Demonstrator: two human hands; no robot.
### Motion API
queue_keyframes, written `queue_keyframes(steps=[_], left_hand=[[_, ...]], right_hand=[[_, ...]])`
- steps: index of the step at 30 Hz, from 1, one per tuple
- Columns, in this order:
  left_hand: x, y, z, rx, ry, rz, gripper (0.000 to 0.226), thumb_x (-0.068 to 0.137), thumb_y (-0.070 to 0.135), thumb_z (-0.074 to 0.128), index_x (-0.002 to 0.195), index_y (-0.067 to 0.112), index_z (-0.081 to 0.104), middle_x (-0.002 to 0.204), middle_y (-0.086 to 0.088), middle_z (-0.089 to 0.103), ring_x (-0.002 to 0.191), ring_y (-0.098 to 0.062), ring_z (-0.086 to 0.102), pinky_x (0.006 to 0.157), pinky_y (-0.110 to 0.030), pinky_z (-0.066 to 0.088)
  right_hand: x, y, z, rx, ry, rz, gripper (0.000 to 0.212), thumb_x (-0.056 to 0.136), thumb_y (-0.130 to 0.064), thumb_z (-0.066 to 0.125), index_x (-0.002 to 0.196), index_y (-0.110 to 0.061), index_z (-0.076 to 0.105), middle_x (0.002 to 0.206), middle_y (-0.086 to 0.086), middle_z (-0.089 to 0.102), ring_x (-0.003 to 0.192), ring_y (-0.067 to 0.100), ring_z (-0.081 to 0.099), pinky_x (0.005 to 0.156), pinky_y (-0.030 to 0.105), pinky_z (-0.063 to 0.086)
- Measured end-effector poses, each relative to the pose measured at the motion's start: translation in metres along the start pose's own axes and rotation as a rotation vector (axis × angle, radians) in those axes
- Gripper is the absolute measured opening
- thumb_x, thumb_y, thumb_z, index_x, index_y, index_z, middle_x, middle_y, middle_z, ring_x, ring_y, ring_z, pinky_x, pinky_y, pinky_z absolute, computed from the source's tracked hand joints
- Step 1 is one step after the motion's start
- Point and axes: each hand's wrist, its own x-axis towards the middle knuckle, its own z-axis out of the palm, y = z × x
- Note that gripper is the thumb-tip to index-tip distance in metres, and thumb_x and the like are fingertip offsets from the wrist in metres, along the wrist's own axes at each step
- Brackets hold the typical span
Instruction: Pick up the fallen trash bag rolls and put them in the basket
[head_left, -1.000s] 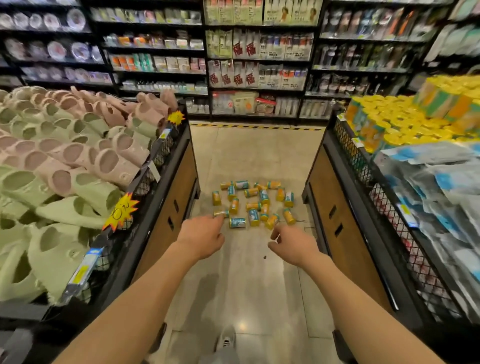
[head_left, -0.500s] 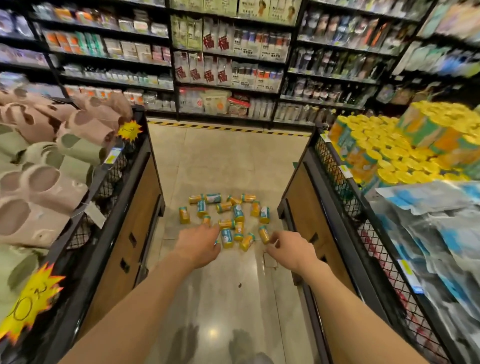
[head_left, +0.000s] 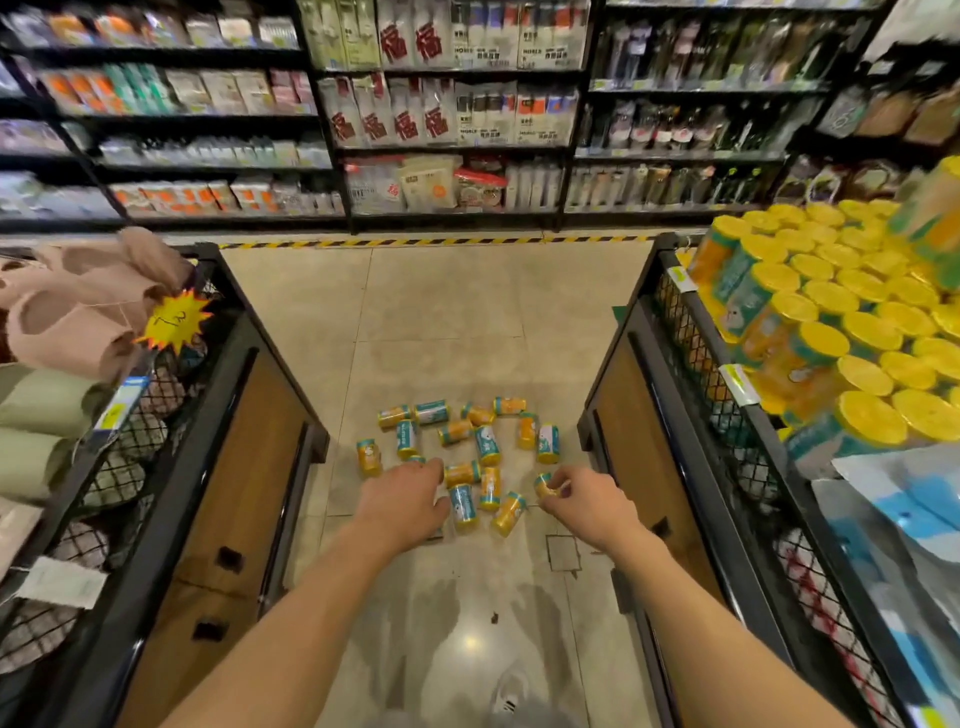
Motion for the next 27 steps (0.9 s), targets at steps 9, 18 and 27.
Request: queue_keyframes(steps=[9,18,27], left_hand=[[0.116,0.014,0.022,-0.259,-0.168,-0.08,0.035,0.087,0.046,0.052,0.114,0.025,0.051,0.117,-0.003,0.064,0.108,-0.027,0.061,0.087,-0.042,0.051],[0.254,0.014,0.076,-0.623,-0.25,-0.22,0.024,0.083,0.047,0.062,0.096,0.029,0.051,0.096,0.003,0.07,0.092,-0.021,0.065,0.072,-0.033,0.051],[0.366,0.044,0.239,-0.682,-0.342,-0.334,0.039,0.08,0.04,0.073,0.113,0.028,0.057,0.111,-0.001,0.067,0.105,-0.023,0.064,0.081,-0.03,0.048]], right_hand=[[0.119,0.025,-0.035,0.279,-0.038,0.167,0.035,0.087,-0.038,0.074,0.116,-0.021,0.066,0.118,0.005,0.068,0.107,0.023,0.064,0.094,0.043,0.054],[0.243,0.048,-0.037,0.433,-0.024,0.36,0.035,0.087,-0.037,0.076,0.114,-0.018,0.066,0.112,0.0,0.068,0.106,0.02,0.063,0.094,0.038,0.052],[0.396,0.152,0.042,0.412,-0.066,0.447,0.033,0.087,-0.037,0.076,0.112,-0.021,0.063,0.11,0.0,0.064,0.105,0.021,0.059,0.087,0.034,0.048]])
